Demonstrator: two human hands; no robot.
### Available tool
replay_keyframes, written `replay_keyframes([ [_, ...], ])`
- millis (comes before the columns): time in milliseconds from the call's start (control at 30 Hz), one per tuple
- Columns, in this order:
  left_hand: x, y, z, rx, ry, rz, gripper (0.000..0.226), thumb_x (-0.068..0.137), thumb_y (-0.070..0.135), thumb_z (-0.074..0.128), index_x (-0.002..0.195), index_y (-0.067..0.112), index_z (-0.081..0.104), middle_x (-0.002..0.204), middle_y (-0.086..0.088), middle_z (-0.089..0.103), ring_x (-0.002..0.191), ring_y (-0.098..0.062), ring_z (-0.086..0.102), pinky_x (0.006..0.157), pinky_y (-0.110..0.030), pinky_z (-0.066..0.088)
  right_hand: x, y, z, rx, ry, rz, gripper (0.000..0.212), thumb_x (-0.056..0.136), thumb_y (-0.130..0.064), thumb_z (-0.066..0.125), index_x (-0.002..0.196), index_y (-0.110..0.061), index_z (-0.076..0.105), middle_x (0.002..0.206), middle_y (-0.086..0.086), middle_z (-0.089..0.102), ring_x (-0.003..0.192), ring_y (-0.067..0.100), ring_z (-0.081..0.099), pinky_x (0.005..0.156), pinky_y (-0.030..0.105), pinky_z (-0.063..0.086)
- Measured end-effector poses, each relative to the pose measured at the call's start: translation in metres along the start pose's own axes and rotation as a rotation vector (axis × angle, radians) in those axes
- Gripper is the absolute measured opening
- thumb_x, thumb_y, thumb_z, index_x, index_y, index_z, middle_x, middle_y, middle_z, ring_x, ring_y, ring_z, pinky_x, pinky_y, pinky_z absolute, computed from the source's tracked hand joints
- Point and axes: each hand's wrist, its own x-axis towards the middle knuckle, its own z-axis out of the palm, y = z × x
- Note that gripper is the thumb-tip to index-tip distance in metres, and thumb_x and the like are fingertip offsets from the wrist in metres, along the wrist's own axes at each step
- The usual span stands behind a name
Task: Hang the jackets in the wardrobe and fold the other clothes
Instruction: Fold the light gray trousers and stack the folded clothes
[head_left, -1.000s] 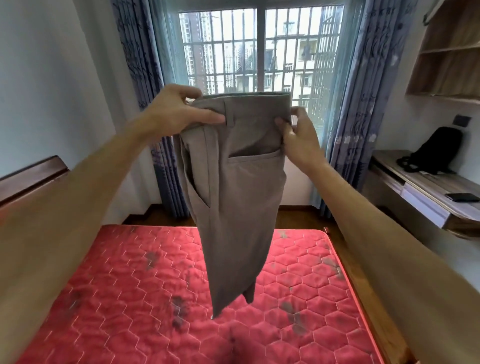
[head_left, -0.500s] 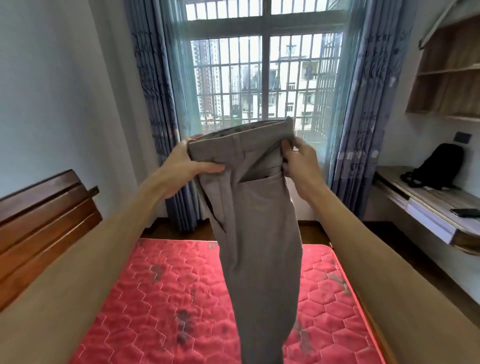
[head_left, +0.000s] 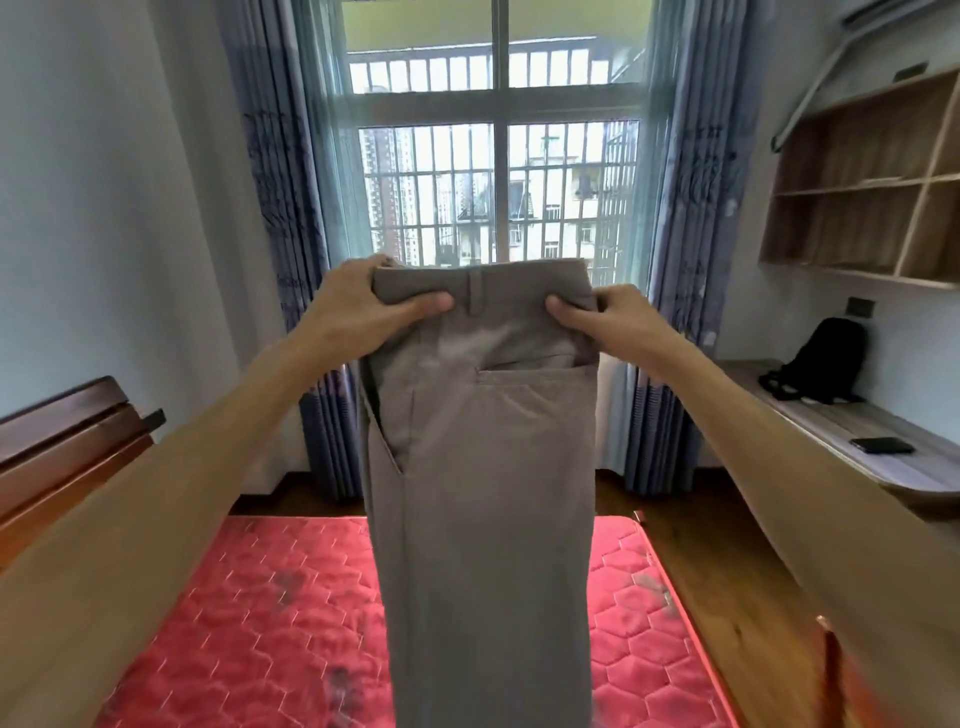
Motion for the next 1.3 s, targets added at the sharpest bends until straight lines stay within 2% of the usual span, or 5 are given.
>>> replay_keyframes([
  [300,0.033,-0.047,-0.002,0.040,-0.272,-0.164,0.024,0.073,0.017,0.088,0.087,0.020,0.069,0.079,0.008,0.067,0.064,0.004,0.064,0.056,-0.002,0.042,0.040,0.004,0.039,-0.027,-0.111,0.158,0.040,0.074,-0.038,0.085,0.092,-0.006,0.071,0.073,0.005,0.071,0.055,0.015,0.064,0.060,0.027,0.057],
  [533,0.074,-0.041,-0.018,0.247,0.081,-0.014,0.041,0.060,0.039,0.094,0.073,0.022,0.059,0.070,0.013,0.055,0.064,0.004,0.047,0.054,-0.016,0.032,0.095,0.004,0.053,0.110,0.126,-0.052,0.045,0.074,-0.026,0.072,0.117,-0.016,0.065,0.108,0.005,0.070,0.104,0.029,0.067,0.091,0.050,0.056],
  [767,0.066,-0.027,-0.021,0.210,0.190,0.173,0.048,0.058,0.048,0.093,0.070,0.021,0.055,0.067,0.014,0.053,0.061,0.004,0.044,0.055,-0.015,0.033,0.091,0.003,0.038,0.112,0.198,-0.121,0.035,0.078,-0.026,0.064,0.112,-0.021,0.065,0.109,0.003,0.070,0.104,0.027,0.067,0.086,0.048,0.058],
  [967,0.041,-0.022,-0.015,0.161,0.176,0.193,0.051,0.061,0.048,0.091,0.072,0.009,0.060,0.065,0.004,0.052,0.059,-0.001,0.040,0.057,-0.025,0.033,0.032,-0.007,0.035,-0.064,0.213,-0.160,0.023,0.092,-0.014,0.062,0.113,-0.014,0.068,0.102,0.003,0.071,0.080,0.006,0.063,0.069,0.019,0.046],
  [1300,0.021,0.000,-0.050,0.165,0.109,0.155,0.050,0.061,0.054,0.089,0.080,0.013,0.066,0.071,0.005,0.058,0.067,-0.004,0.051,0.061,-0.017,0.041,0.015,-0.032,0.028,0.017,0.196,-0.109,0.034,0.086,-0.025,0.064,0.118,-0.014,0.069,0.110,0.003,0.072,0.103,0.020,0.067,0.093,0.039,0.055],
])
